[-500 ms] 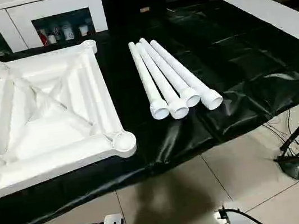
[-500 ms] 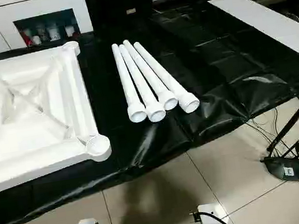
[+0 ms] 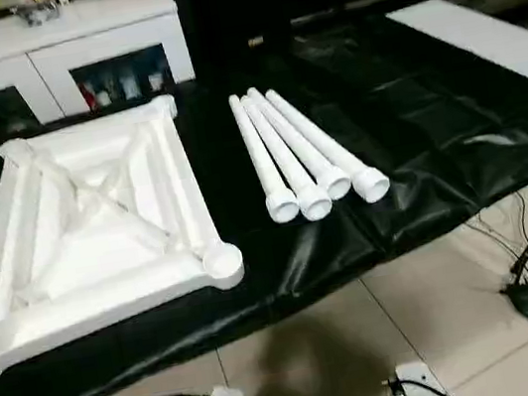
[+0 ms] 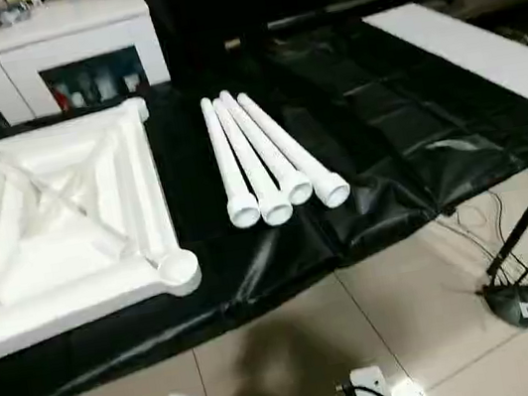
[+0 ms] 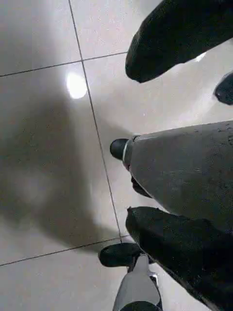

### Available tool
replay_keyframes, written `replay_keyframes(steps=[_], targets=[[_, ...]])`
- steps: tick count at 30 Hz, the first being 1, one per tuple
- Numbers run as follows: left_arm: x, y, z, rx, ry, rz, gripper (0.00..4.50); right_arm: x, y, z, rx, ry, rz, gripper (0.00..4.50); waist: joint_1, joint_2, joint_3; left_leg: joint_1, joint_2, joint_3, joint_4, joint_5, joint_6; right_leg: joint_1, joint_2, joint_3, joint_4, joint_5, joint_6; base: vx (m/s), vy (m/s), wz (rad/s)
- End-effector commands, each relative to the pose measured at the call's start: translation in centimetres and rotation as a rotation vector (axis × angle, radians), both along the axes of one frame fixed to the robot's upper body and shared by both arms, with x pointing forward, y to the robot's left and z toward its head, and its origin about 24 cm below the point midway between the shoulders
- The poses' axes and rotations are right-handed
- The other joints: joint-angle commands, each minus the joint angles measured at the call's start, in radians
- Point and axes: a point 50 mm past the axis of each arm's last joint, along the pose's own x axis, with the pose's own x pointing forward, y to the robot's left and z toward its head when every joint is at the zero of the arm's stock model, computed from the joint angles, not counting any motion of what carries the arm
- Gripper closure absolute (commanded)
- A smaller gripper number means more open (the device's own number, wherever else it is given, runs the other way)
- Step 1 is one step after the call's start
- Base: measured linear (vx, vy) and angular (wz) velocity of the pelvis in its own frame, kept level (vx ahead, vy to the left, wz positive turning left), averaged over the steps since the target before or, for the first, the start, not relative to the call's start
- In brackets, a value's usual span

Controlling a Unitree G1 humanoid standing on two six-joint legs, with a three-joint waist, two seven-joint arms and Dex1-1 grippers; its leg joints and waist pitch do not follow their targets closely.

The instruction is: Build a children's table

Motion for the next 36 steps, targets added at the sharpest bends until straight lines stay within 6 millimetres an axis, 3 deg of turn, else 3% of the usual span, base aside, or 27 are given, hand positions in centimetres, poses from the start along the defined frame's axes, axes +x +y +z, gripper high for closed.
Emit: replay_keyframes(steps=[1, 5, 6, 10, 13, 17, 18, 19, 22, 24, 28, 29, 33, 35, 36], targets=[[-1.8, 0.9, -0.5, 0.031, 0.028, -0.004, 0.07, -3.6, 0.1, -1.0, -0.02, 0.128, 0.024, 0.0, -0.003, 0.002, -0.007, -0.013, 0.03, -0.01, -0.076, -0.283, 0.033, 0.017, -0.075, 0.031, -0.088, -0.192, -0.207, 0.0, 0.0, 0.0], [0.4, 0.9, 0.6, -0.074, -0.137, 0.003, 0.07, -1.8, 0.1, -0.5, -0.004, 0.017, 0.077, 0.0, 0.0, 0.007, -0.019, -0.016, 0.031, -0.009, -0.067, -0.204, 0.05, 0.023, -0.074, 0.027, -0.072, -0.01, -0.239, 0.0, 0.0, 0.0], [1.1, 0.9, 1.1, -0.105, -0.199, -0.022, 0.07, -1.3, 0.2, -0.2, 0.019, -0.018, 0.101, 0.0, -0.001, 0.006, -0.022, -0.018, 0.03, -0.008, -0.062, -0.176, 0.062, 0.025, -0.071, 0.025, -0.065, 0.06, -0.249, 0.0, 0.0, 0.0], [2.1, 1.1, 2.3, -0.17, -0.312, -0.124, 0.07, 0.0, 0.4, 0.5, 0.104, -0.116, 0.153, 0.0, 0.007, 0.004, -0.027, -0.022, 0.033, -0.004, -0.052, -0.133, 0.111, 0.027, -0.074, 0.023, -0.053, 0.178, -0.269, 0.0, 0.0, 0.0], [1.6, 1.5, 2.9, -0.209, -0.353, -0.275, 0.07, 1.0, 0.1, 1.4, 0.163, -0.21, 0.232, 0.0, 0.008, 0.005, -0.019, -0.024, 0.038, -0.005, -0.059, -0.171, 0.122, 0.025, -0.077, 0.022, -0.058, 0.118, -0.269, 0.0, 0.0, 0.0], [0.3, 1.5, 3.7, -0.266, -0.396, -0.461, 0.07, 2.0, -0.4, 2.7, 0.153, -0.345, 0.407, 0.0, -0.001, 0.01, -0.014, -0.018, 0.037, -0.001, -0.063, -0.22, 0.093, 0.018, -0.072, 0.026, -0.065, 0.019, -0.257, 0.0, 0.0, 0.0], [0.2, 1.5, 4.0, -0.277, -0.414, -0.486, 0.07, 2.2, -0.3, 3.1, 0.167, -0.374, 0.444, 0.0, 0.0, 0.017, -0.013, -0.019, 0.038, -0.003, -0.064, -0.231, 0.09, 0.019, -0.073, 0.027, -0.065, 0.011, -0.256, 0.0, 0.0, 0.0], [0.0, 1.5, 4.3, -0.292, -0.439, -0.516, 0.07, 2.5, -0.2, 3.7, 0.186, -0.41, 0.493, 0.0, 0.0, 0.013, -0.012, -0.02, 0.04, -0.003, -0.065, -0.238, 0.091, 0.021, -0.072, 0.027, -0.068, 0.008, -0.249, 0.0, 0.0, 0.0], [-0.1, 1.6, 4.6, -0.287, -0.454, -0.522, 0.07, 2.7, -0.4, 4.0, 0.175, -0.424, 0.535, 0.0, 0.0, 0.016, -0.011, -0.019, 0.038, -0.001, -0.064, -0.241, 0.091, 0.016, -0.068, 0.028, -0.066, 0.009, -0.25, 0.0, 0.0, 0.0], [0.1, 1.7, 4.9, -0.294, -0.467, -0.51, 0.07, 3.4, -1.1, 4.6, 0.159, -0.465, 0.556, 0.0, 0.001, 0.005, -0.009, -0.021, 0.036, 0.0, -0.062, -0.222, 0.095, 0.018, -0.066, 0.028, -0.063, 0.034, -0.251, 0.0, 0.0, 0.0], [0.2, 1.9, 4.8, -0.309, -0.468, -0.39, 0.07, 3.8, -1.3, 4.9, 0.135, -0.499, 0.562, 0.0, -0.001, 0.009, -0.012, -0.021, 0.032, 0.002, -0.056, -0.181, 0.099, 0.019, -0.064, 0.027, -0.058, 0.07, -0.261, 0.0, 0.0, 0.0], [0.1, 2.0, 4.9, -0.309, -0.49, -0.366, 0.07, 3.6, -1.3, 5.0, 0.141, -0.508, 0.548, 0.0, -0.003, 0.001, -0.01, -0.023, 0.029, 0.003, -0.054, -0.175, 0.108, 0.02, -0.062, 0.026, -0.058, 0.086, -0.257, 0.0, 0.0, 0.0], [0.0, 1.8, 5.1, -0.332, -0.499, -0.384, 0.07, 3.6, -1.1, 5.2, 0.161, -0.53, 0.556, 0.0, -0.003, 0.004, -0.009, -0.021, 0.031, 0.002, -0.056, -0.195, 0.113, 0.017, -0.063, 0.027, -0.06, 0.063, -0.254, 0.0, 0.0, 0.0], [3.4, 1.1, 6.5, -0.359, -0.537, -0.423, 0.07, 3.6, -1.0, 5.3, 0.177, -0.547, 0.571, 0.0, -0.002, 0.007, -0.006, -0.019, 0.033, 0.001, -0.06, -0.214, 0.106, 0.015, -0.063, 0.027, -0.063, 0.031, -0.255, 0.0, 0.0, 0.0], [4.6, 0.7, 7.7, -0.381, -0.563, -0.461, 0.07, 3.7, -0.8, 5.5, 0.184, -0.565, 0.602, 0.0, 0.003, 0.008, -0.006, -0.012, 0.037, 0.003, -0.061, -0.224, 0.097, 0.011, -0.065, 0.029, -0.064, 0.011, -0.263, 0.0, 0.0, 0.0]])
